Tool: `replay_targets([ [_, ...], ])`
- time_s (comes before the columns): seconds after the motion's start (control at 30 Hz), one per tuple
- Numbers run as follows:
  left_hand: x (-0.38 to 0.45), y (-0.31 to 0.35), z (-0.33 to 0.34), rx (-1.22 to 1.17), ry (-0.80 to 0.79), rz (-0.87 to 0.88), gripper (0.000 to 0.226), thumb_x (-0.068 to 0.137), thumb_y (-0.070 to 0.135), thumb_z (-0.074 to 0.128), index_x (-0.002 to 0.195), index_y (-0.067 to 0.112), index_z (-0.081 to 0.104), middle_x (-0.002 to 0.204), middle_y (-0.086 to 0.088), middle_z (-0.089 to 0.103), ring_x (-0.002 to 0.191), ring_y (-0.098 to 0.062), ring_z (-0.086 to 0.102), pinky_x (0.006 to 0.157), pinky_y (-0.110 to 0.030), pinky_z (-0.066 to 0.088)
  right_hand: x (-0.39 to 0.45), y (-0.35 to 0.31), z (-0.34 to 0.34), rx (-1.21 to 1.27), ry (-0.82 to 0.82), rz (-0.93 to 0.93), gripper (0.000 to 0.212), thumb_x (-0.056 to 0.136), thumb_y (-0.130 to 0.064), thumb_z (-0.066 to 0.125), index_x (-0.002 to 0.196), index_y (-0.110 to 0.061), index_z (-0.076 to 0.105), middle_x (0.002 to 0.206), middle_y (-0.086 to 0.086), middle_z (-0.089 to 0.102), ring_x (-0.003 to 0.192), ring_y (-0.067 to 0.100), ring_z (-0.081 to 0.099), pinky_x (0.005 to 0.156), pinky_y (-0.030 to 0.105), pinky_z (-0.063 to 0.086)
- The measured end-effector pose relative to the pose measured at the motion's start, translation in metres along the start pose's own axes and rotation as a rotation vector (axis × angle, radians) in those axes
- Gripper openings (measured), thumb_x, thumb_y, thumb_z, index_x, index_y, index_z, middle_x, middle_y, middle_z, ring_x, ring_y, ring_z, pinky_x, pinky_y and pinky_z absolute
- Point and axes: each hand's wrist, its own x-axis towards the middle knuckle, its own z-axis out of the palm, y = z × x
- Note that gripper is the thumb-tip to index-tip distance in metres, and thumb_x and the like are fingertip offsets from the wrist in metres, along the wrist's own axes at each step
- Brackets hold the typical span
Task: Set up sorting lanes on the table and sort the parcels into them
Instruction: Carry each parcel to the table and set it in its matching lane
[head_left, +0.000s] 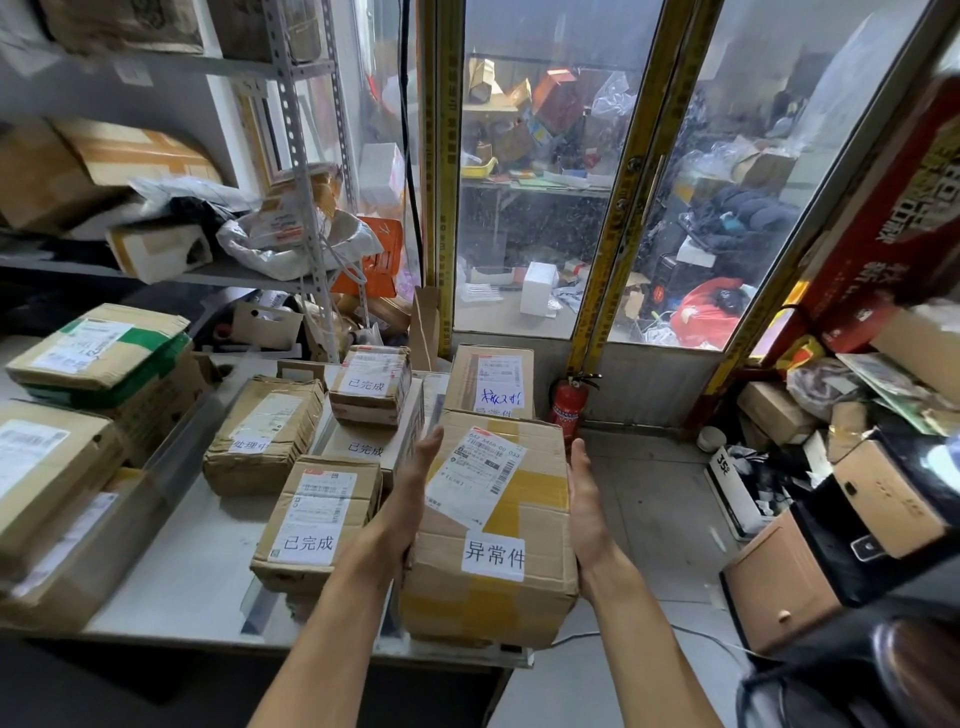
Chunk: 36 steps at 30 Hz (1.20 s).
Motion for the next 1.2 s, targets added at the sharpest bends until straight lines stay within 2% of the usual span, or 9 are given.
replay_targets([
  [0.1,-0.001,0.006,0.003,-0.042,-0.007,-0.034,0.034,0.105,0.049,0.025,0.139,0.049,0.032,0.114,0.026,0.042,0.069,0.027,0.050,0.058,0.003,0.042,0.006,0.004,0.000,-0.009,0.001,0.002,0.077,0.100,-0.071,0.016,0.142,-0.021,0.057,0.134,0.016,0.066,0.124,0.036,0.063,0.110,0.061,0.044],
  [0.17,-0.013,0.016,0.007,-0.043,-0.008,-0.075,0.042,0.105,0.048,0.025,0.147,0.043,0.028,0.116,0.020,0.042,0.066,0.022,0.051,0.052,0.001,0.043,0.007,0.004,0.002,-0.016,-0.008,-0.002,0.075,0.102,-0.067,0.016,0.141,-0.018,0.057,0.134,0.018,0.066,0.124,0.037,0.063,0.109,0.059,0.046],
  [0.37,0.003,0.010,0.007,-0.030,0.009,0.010,0.025,0.105,0.048,0.034,0.128,0.047,0.042,0.109,0.027,0.063,0.087,0.022,0.057,0.078,-0.003,0.042,0.010,-0.001,-0.003,-0.037,0.016,-0.028,0.075,0.101,-0.069,0.019,0.137,-0.020,0.063,0.131,0.017,0.069,0.121,0.037,0.065,0.110,0.058,0.045],
  [0.5,0.004,0.012,0.008,-0.037,0.006,-0.037,0.026,0.104,0.049,0.032,0.126,0.048,0.045,0.129,0.011,0.060,0.114,-0.010,0.060,0.105,-0.036,0.045,0.009,-0.005,-0.005,-0.030,0.031,-0.009,0.072,0.102,-0.068,0.019,0.131,-0.021,0.065,0.129,0.017,0.070,0.118,0.035,0.067,0.107,0.056,0.048],
  [0.67,-0.002,0.010,0.007,-0.058,0.045,-0.111,0.023,0.105,0.046,0.030,0.115,0.048,0.051,0.089,0.031,0.058,0.068,0.013,0.063,0.059,-0.012,0.050,0.009,-0.002,-0.004,-0.085,0.060,0.014,0.076,0.101,-0.069,0.021,0.139,-0.018,0.062,0.131,0.017,0.068,0.123,0.037,0.064,0.112,0.060,0.043],
  [0.93,0.008,-0.011,-0.013,-0.089,-0.035,-0.139,0.038,0.095,0.069,0.041,0.124,0.053,0.060,0.127,0.005,0.070,0.113,-0.021,0.069,0.095,-0.046,0.053,0.008,0.001,-0.006,-0.147,0.056,0.025,0.074,0.101,-0.069,0.021,0.143,-0.021,0.058,0.132,0.015,0.068,0.124,0.035,0.064,0.111,0.060,0.044],
  [1.07,-0.007,0.004,-0.003,-0.041,0.030,-0.145,0.020,0.104,0.050,0.030,0.103,0.051,0.051,0.087,0.025,0.071,0.078,0.001,0.072,0.064,-0.021,0.056,0.001,-0.004,0.001,-0.181,0.080,-0.001,0.074,0.098,-0.074,0.026,0.144,-0.024,0.056,0.134,0.014,0.067,0.124,0.035,0.064,0.110,0.060,0.045],
  [1.13,-0.011,0.008,-0.004,0.031,0.073,-0.133,0.016,0.103,0.054,0.031,0.103,0.053,0.048,0.099,0.021,0.066,0.095,-0.006,0.069,0.085,-0.035,0.058,-0.002,-0.004,0.000,-0.222,0.117,-0.029,0.085,0.088,-0.085,0.040,0.147,-0.024,0.050,0.138,0.016,0.064,0.126,0.035,0.063,0.108,0.060,0.046],
  [1.2,-0.014,0.008,-0.013,0.046,0.079,-0.159,0.043,0.089,0.076,0.037,0.126,0.056,0.047,0.142,0.003,0.055,0.136,-0.040,0.042,0.114,-0.063,0.027,-0.008,-0.005,0.006,-0.276,0.156,-0.019,0.105,0.077,-0.091,0.048,0.158,-0.028,0.032,0.156,0.014,0.046,0.139,0.033,0.050,0.115,0.058,0.038],
])
